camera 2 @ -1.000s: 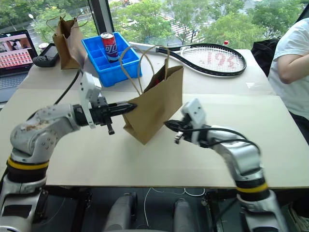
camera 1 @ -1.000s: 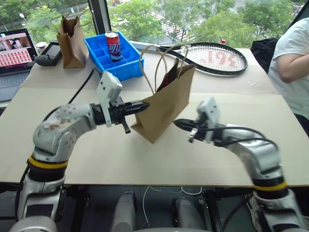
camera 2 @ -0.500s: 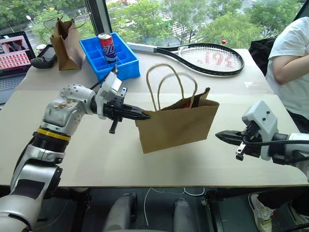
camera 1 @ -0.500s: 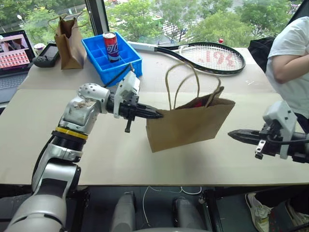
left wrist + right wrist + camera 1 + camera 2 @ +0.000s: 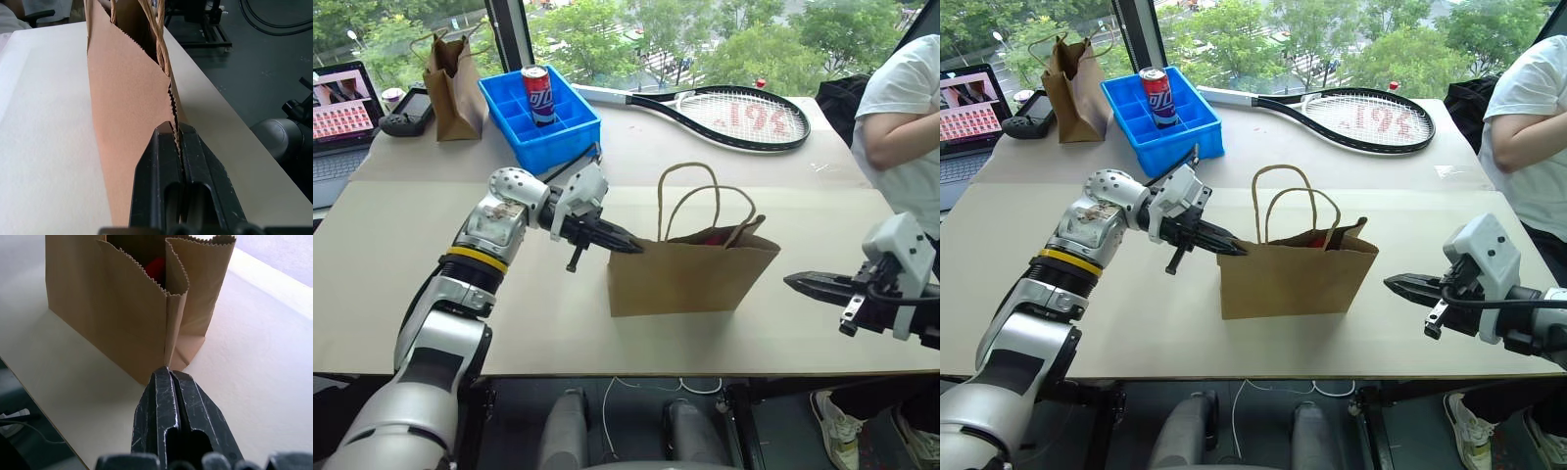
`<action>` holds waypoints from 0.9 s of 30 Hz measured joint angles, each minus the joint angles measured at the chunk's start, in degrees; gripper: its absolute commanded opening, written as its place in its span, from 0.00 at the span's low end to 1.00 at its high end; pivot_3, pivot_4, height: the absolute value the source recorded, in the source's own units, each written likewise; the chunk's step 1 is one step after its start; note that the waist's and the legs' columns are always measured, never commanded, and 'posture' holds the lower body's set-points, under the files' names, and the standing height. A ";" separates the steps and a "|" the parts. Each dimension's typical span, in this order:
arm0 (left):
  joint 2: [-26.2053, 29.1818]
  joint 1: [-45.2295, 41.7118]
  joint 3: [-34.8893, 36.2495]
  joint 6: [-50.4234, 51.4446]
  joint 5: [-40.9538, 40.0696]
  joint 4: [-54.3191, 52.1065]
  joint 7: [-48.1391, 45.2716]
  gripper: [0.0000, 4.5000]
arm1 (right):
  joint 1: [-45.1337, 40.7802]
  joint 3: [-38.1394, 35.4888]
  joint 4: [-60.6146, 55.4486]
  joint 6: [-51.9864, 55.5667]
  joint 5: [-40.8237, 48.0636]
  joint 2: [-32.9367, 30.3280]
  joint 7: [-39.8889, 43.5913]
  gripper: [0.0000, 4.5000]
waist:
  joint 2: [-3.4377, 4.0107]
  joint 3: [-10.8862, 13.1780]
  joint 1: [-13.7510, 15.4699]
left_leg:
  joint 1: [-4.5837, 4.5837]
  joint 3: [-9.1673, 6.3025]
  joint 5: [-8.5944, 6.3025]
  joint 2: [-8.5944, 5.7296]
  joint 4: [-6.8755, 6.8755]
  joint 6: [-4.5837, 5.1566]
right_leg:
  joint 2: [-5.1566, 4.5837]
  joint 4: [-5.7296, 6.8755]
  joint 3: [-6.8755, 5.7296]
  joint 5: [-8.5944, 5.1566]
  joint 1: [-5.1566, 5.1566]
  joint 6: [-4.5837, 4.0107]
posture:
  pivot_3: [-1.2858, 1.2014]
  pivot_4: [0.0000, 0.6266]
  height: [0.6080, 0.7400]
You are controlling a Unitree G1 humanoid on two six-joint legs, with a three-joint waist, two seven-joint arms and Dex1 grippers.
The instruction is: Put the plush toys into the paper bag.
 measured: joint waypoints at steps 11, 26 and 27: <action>4.02 0.09 -1.12 1.56 -0.29 -0.28 -0.15 0.44 | -2.39 4.34 4.69 -2.16 -0.44 -0.39 0.72 0.00 | 0.00 0.00 -0.13 | -0.01 -0.01 0.01 0.00 0.00 0.01 | 0.00 0.05 0.00 0.01 -0.03 -0.01 | 0.52 0.24 1.00; 17.61 25.16 27.10 30.26 -10.93 -28.42 20.68 1.00 | 2.00 1.29 15.79 -13.83 -4.34 4.21 6.40 0.18 | 0.01 -0.03 -0.35 | 0.25 -0.01 -0.01 0.01 -0.09 -0.02 | 0.00 0.13 0.00 -0.12 0.08 0.17 | 0.52 0.24 1.00; 17.38 29.75 28.70 30.26 -10.25 -30.86 23.84 1.00 | 2.13 1.38 15.94 -16.30 -5.27 7.03 5.21 0.24 | -0.01 -0.04 -0.36 | 0.26 -0.01 -0.03 0.02 -0.12 -0.05 | 0.00 0.12 -0.01 -0.12 0.09 0.18 | 0.52 0.24 1.00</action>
